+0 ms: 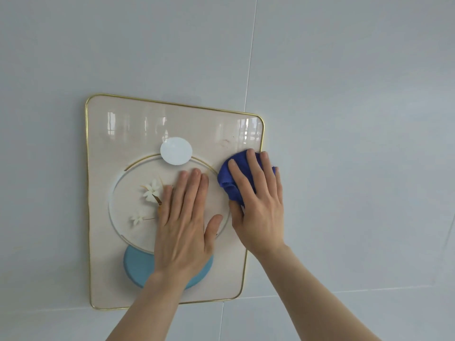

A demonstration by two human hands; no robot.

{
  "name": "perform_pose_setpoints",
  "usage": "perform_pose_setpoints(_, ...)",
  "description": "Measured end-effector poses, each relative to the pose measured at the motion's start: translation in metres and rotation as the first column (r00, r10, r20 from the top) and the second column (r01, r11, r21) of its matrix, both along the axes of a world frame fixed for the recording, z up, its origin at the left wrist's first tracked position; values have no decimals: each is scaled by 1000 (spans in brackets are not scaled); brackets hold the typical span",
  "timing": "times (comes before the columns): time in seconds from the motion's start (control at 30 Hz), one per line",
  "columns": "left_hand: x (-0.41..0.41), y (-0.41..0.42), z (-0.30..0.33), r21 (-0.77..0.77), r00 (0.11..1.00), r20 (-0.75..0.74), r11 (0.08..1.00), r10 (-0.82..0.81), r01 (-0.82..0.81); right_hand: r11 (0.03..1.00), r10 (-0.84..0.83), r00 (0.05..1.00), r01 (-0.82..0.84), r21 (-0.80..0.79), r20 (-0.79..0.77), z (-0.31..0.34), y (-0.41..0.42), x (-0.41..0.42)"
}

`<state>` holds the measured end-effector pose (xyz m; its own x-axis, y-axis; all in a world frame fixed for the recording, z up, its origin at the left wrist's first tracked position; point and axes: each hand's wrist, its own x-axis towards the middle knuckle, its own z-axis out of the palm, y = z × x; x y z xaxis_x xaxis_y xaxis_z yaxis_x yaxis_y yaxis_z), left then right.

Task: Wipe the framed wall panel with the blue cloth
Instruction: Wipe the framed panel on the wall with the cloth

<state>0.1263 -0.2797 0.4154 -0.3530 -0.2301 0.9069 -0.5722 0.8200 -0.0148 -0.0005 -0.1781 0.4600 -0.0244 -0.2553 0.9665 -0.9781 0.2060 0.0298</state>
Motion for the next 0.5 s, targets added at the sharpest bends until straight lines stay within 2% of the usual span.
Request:
perform_pose_setpoints(0.3, -13, -17, -8, -83, 996, -85, 996, -27, 20, 996, 68, 996, -71, -50, -58, -62, -8, -10)
perform_pose_setpoints(0.5, -16, -19, -9, -80, 993, -109, 996, -45, 37, 996, 32, 994, -23, 82, -103, -121, 13, -16)
